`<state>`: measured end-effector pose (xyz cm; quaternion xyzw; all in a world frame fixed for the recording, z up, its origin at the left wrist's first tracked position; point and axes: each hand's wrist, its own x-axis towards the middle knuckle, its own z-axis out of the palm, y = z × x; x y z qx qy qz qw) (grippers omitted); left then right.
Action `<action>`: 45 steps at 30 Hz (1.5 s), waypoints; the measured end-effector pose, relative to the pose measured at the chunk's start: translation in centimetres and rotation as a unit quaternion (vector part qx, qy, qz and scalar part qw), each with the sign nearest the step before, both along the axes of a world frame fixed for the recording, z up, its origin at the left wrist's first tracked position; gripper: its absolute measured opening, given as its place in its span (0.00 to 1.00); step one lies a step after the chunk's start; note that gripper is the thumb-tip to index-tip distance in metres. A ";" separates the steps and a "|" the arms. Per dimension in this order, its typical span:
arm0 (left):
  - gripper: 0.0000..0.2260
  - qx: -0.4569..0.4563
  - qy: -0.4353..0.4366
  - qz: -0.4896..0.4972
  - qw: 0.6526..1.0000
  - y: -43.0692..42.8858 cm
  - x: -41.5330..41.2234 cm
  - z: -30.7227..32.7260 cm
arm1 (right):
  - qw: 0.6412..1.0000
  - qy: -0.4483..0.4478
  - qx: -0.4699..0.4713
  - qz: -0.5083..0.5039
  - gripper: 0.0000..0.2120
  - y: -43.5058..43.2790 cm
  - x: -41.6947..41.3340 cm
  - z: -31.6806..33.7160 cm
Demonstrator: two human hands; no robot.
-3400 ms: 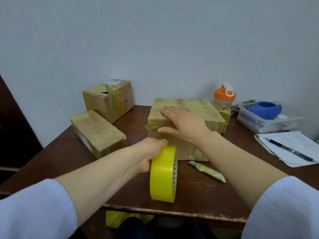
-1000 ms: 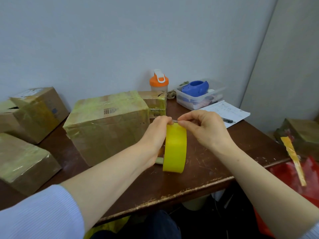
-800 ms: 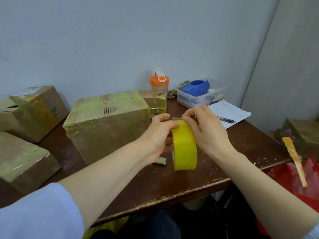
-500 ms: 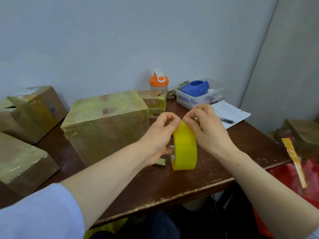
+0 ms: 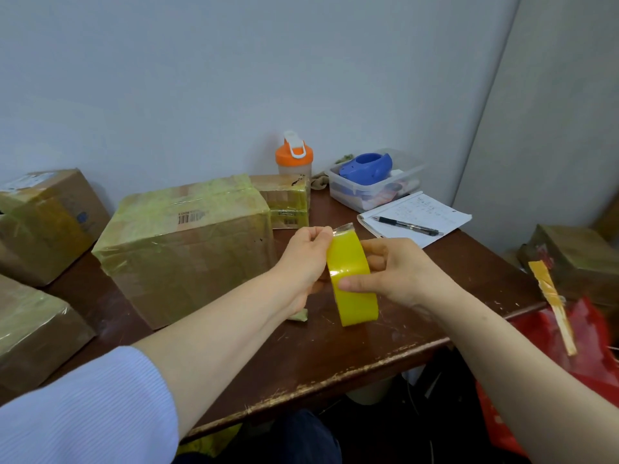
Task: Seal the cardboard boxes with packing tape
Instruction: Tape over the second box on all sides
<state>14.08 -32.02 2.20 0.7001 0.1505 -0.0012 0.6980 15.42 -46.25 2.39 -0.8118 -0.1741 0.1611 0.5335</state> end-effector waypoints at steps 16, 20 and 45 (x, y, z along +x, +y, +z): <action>0.16 0.438 -0.173 0.033 0.881 5.0 -3.2 1.9 | 0.826 -0.279 -0.489 0.037 0.23 3.3 0.9 -2.2; 0.14 0.494 -0.292 0.093 0.813 9.8 -5.3 2.7 | 0.865 -0.458 -0.205 -0.003 0.20 9.5 0.2 1.5; 0.26 0.512 0.028 0.062 0.856 23.4 -2.6 4.3 | 0.873 -0.384 -0.286 0.092 0.22 21.4 4.8 5.3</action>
